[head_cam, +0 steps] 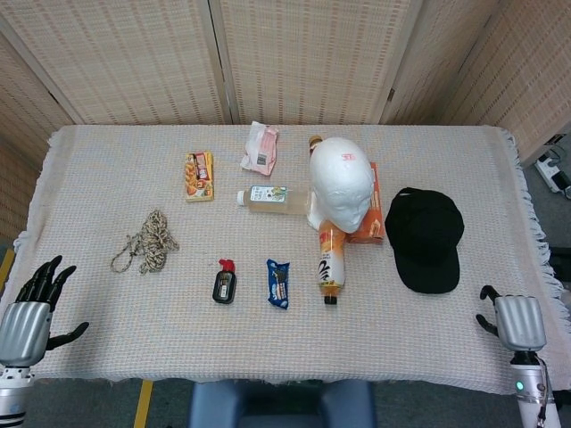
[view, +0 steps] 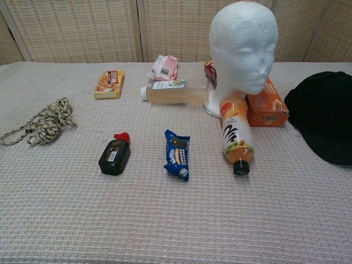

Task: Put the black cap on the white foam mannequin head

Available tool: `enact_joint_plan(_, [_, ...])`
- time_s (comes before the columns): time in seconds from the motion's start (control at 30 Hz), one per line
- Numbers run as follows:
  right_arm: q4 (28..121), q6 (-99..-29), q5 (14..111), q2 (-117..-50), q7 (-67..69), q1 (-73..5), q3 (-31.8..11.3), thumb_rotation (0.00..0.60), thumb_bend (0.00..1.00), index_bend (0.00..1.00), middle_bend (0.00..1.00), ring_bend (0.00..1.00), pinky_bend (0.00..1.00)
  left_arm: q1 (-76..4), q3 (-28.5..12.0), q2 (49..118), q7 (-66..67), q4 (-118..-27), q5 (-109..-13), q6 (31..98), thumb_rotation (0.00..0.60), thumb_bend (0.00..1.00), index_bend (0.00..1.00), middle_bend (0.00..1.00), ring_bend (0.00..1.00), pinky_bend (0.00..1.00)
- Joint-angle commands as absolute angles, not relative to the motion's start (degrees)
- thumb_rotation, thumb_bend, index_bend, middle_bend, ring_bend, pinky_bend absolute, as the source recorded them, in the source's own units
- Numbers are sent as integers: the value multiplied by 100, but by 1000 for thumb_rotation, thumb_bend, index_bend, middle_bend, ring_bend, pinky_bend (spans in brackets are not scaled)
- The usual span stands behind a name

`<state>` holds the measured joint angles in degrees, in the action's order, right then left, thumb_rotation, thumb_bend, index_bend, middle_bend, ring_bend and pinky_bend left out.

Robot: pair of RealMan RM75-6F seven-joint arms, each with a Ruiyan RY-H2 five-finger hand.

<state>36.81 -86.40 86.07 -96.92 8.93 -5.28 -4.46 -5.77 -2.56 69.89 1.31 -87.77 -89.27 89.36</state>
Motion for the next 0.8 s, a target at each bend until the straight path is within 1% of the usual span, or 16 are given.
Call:
enact_joint_plan(0.03, [2727, -8876, 8560, -10401, 1511, -644, -599, 600, 61, 485, 1000, 1000, 1000, -581, -255, 7003, 142, -8767, -8930, 8926, 600, 105, 169, 35, 50, 232])
enact_joint_plan(0.13, [2256, -8710, 8498, -10706, 1735, -757, -648, 600, 79, 484, 1000, 1000, 1000, -585, -255, 7017, 156, -8756, -8930, 8916, 600, 105, 170, 35, 52, 233])
enact_joint_plan(0.23, [2105, -8681, 8504, -10791, 1808, -786, -639, 600, 104, 482, 1000, 1000, 1000, -584, -258, 7021, 165, -8752, -8927, 8917, 600, 105, 170, 35, 56, 233])
enact_joint_plan(0.33, [1801, -8490, 8513, -11010, 1902, -865, -601, 600, 131, 478, 1000, 1000, 1000, -585, -281, 7033, 190, -8727, -8881, 8905, 600, 105, 170, 35, 59, 234])
enact_joint_plan(0.53, [1408, -8431, 8592, -11247, 2044, -960, -505, 600, 191, 456, 1000, 1000, 1000, -594, -292, 7041, 221, -8709, -8838, 8860, 600, 105, 170, 36, 61, 234])
enact_joint_plan(0.8, [1198, -8431, 8626, -11427, 2009, -1081, -461, 600, 195, 417, 1000, 1000, 1000, -597, -306, 7034, 219, -8707, -8813, 8845, 600, 106, 170, 35, 63, 234])
